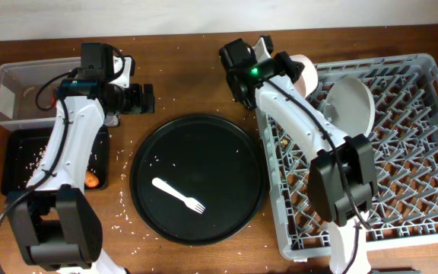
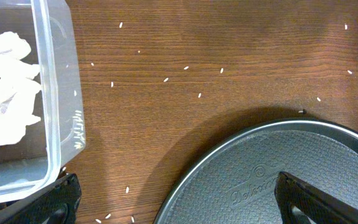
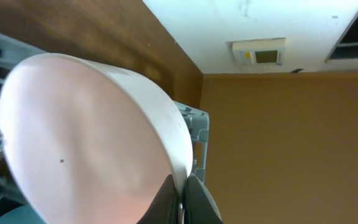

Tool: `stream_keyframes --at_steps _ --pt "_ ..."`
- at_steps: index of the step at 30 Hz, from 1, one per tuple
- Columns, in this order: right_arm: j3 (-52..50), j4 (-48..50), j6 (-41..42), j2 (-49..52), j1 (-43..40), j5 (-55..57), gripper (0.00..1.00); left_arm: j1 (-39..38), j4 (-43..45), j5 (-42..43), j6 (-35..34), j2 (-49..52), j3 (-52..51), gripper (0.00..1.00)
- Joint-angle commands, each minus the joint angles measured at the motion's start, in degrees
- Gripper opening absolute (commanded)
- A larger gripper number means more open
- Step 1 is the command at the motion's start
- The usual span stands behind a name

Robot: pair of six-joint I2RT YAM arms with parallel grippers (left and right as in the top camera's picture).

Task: Sort waste into correct bins and load items into the dishwasher rack
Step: 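Place the white bowl tilted in the rack beside the plate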

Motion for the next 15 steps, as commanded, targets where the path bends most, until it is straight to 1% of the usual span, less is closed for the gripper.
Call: stream_keyframes --at_steps 1,2,4,5,6,8,10,12,15 --pt "-0.6 -2.9 0.7 0.3 0.3 -6.3 0.06 0.0 0.1 -0.2 -0.6 0.6 0.1 0.99" --pt "-0.6 -3.8 0.7 0.3 0.3 -6.8 0.16 0.0 0.1 -0.2 -0.6 0.6 0.1 0.99" --pt "-0.5 -5.2 0.7 0.3 0.3 -6.8 0.32 0.0 0.1 -0.2 -0.6 0.6 0.1 0.99" --pt "-0.5 -5.9 0.7 0.3 0.6 -6.7 0.38 0.0 0.1 -0.2 -0.6 0.6 0.1 0.99" --pt "-0.5 -5.9 0.7 0.3 1.0 -6.7 0.42 0.0 0.1 -0.2 -0.6 0.6 0.1 0.99" --pt "-0.5 -5.9 0.7 0.3 2.2 -6.7 0.47 0.0 0.1 -0.2 -0.6 0.6 0.1 0.99" --pt "-0.5 -5.9 0.7 0.3 3.4 -6.7 0.50 0.0 0.1 -0.2 -0.6 0.6 0.1 0.99" --pt "-0.3 -5.9 0.7 0.0 4.8 -6.7 0.58 0.0 0.1 -0.2 -0.6 0.6 0.1 0.99" --pt "0.7 -5.9 1.5 -2.3 5.5 -6.7 0.59 0.0 0.1 -0.2 -0.6 0.6 0.1 0.99"
